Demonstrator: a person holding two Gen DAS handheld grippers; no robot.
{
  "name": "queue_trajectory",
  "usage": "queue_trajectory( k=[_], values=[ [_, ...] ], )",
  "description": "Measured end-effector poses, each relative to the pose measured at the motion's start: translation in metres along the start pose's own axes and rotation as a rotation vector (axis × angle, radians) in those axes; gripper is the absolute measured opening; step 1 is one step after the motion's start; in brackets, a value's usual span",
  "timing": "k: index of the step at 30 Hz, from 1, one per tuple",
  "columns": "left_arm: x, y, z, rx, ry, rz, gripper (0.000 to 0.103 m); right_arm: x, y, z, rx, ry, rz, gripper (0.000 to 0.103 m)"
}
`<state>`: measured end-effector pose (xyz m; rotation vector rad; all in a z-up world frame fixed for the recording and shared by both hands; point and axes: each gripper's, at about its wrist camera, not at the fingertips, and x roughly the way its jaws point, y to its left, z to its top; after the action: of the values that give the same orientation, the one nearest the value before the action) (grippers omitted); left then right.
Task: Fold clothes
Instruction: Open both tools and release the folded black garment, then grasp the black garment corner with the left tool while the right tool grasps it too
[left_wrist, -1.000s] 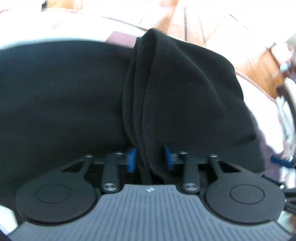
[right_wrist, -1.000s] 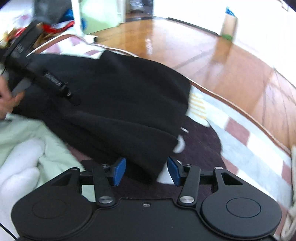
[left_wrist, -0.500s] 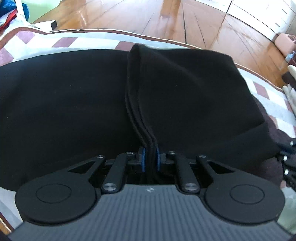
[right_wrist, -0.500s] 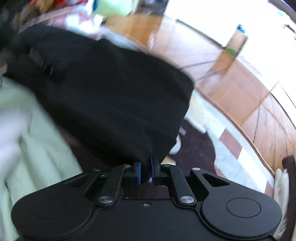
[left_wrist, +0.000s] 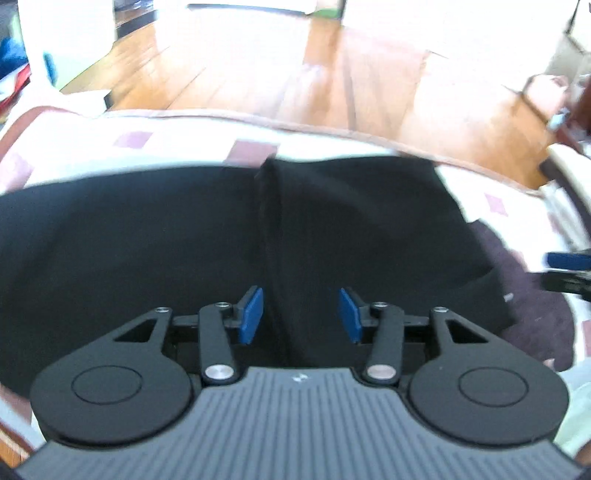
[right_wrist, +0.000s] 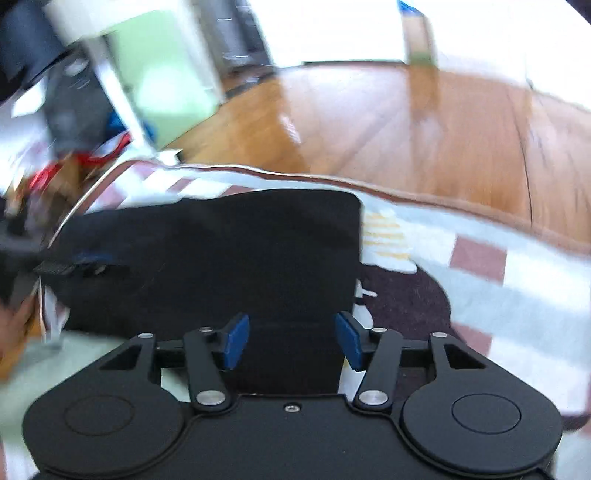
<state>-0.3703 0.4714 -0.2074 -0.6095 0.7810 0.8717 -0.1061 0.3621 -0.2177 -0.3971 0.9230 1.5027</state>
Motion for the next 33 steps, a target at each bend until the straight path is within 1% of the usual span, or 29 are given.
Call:
queue_trajectory(
  k=[1, 3, 5, 6, 7, 10, 12, 13, 15, 17, 18, 20, 21, 22, 24, 25, 26, 27, 28, 29, 30, 31, 32, 33],
  values=[
    [0.001, -0.006, 0.007, 0.006, 0.007, -0.011, 0.045, 0.013, -0.005, 0.002, 0.043, 0.019, -0.018, 0.058],
    [0.012, -0.017, 0.022, 0.024, 0.020, -0.067, 0.045, 0.040, -0.011, -0.002, 0.085, 0.084, -0.047, 0.058],
    [0.028, -0.034, 0.036, 0.064, 0.047, -0.076, 0.045, 0.062, -0.013, -0.012, 0.085, 0.152, -0.052, 0.057],
    [0.030, -0.048, 0.037, 0.102, 0.058, -0.076, 0.046, 0.062, -0.009, -0.017, 0.068, 0.154, -0.052, 0.057],
    [0.040, -0.056, 0.043, 0.139, 0.070, -0.067, 0.047, 0.058, -0.004, -0.022, 0.057, 0.148, -0.047, 0.059],
    [0.073, -0.077, 0.059, 0.240, 0.105, -0.035, 0.049, 0.048, 0.004, -0.030, 0.014, 0.145, -0.035, 0.059],
    [0.099, -0.083, 0.067, 0.290, 0.126, 0.013, 0.049, 0.042, 0.004, -0.036, -0.002, 0.145, -0.030, 0.057],
    [0.110, -0.083, 0.071, 0.301, 0.142, 0.042, 0.049, 0.041, 0.004, -0.038, -0.006, 0.144, -0.027, 0.057],
    [0.127, -0.075, 0.076, 0.288, 0.155, 0.081, 0.049, 0.038, 0.006, -0.044, -0.037, 0.157, -0.027, 0.057],
    [0.139, -0.067, 0.080, 0.266, 0.161, 0.109, 0.049, 0.037, 0.006, -0.051, -0.062, 0.209, -0.024, 0.057],
    [0.141, -0.062, 0.081, 0.250, 0.160, 0.115, 0.049, 0.035, 0.008, -0.052, -0.080, 0.226, -0.023, 0.049],
    [0.145, -0.056, 0.084, 0.233, 0.158, 0.135, 0.049, 0.032, 0.014, -0.055, -0.129, 0.246, -0.040, 0.043],
    [0.146, -0.055, 0.084, 0.236, 0.158, 0.150, 0.049, 0.030, 0.016, -0.057, -0.133, 0.244, -0.050, 0.026],
    [0.146, -0.054, 0.084, 0.236, 0.152, 0.164, 0.048, 0.028, 0.015, -0.057, -0.118, 0.244, -0.055, 0.003],
    [0.145, -0.052, 0.083, 0.235, 0.147, 0.180, 0.046, 0.020, 0.000, -0.056, -0.009, 0.251, -0.015, 0.003],
    [0.143, -0.052, 0.083, 0.234, 0.144, 0.201, 0.045, 0.015, -0.009, -0.055, 0.055, 0.252, 0.011, 0.005],
    [0.140, -0.053, 0.082, 0.233, 0.139, 0.213, 0.045, 0.007, -0.017, -0.055, 0.118, 0.238, 0.017, 0.008],
    [0.136, -0.055, 0.082, 0.241, 0.130, 0.204, 0.045, -0.003, -0.022, -0.054, 0.152, 0.208, -0.004, 0.008],
    [0.132, -0.057, 0.082, 0.250, 0.120, 0.192, 0.045, -0.012, -0.022, -0.053, 0.136, 0.177, -0.027, 0.009],
    [0.127, -0.060, 0.083, 0.251, 0.112, 0.158, 0.045, -0.019, -0.018, -0.052, 0.100, 0.148, -0.040, 0.010],
    [0.124, -0.065, 0.086, 0.250, 0.115, 0.107, 0.046, -0.022, -0.014, -0.051, 0.077, 0.123, -0.045, 0.016],
    [0.121, -0.071, 0.089, 0.249, 0.119, 0.053, 0.048, -0.021, -0.013, -0.050, 0.077, 0.105, -0.035, 0.033],
    [0.118, -0.077, 0.093, 0.247, 0.123, -0.001, 0.050, -0.018, -0.014, -0.048, 0.090, 0.091, -0.015, 0.044],
    [0.119, -0.084, 0.097, 0.248, 0.139, -0.043, 0.051, -0.015, -0.014, -0.047, 0.102, 0.077, 0.006, 0.059]
  ],
)
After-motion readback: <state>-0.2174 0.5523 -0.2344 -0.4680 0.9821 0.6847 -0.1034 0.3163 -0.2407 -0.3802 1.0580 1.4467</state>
